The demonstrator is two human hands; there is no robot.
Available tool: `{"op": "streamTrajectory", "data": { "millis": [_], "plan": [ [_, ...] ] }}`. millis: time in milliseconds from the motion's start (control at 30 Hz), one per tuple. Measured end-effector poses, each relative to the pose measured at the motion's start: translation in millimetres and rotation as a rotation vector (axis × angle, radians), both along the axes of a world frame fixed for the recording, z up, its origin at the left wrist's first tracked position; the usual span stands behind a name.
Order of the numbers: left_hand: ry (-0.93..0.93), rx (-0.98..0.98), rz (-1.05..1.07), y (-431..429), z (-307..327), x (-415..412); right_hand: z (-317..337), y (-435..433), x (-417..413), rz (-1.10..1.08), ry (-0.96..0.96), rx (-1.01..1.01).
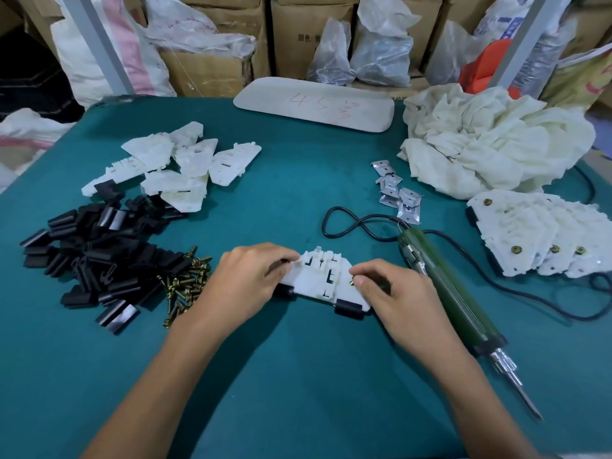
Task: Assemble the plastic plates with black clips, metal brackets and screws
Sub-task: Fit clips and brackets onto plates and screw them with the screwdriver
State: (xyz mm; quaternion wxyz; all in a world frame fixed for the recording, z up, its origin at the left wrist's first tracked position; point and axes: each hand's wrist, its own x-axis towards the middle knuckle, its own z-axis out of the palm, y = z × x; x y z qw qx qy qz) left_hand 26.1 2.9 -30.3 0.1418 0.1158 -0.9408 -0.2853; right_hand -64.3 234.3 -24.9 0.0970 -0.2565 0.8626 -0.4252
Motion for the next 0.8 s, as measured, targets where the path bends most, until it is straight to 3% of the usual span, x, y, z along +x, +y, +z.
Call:
{"op": "streamTrajectory", "data": {
  "millis": [100, 267, 800],
  "plan": [
    [-0.012, -0.007, -0.017, 2, 0, 12, 5, -1, 2, 0.06, 0.142, 0.151],
    [0.021, 0.069, -0.069, 3, -7, 23, 5, -1, 3, 0.052, 0.248, 0.22],
    [0.036, 0.166, -0.056, -2, -10, 21, 12, -1, -16, 0.202, 0.268, 0.327]
  ]
}}
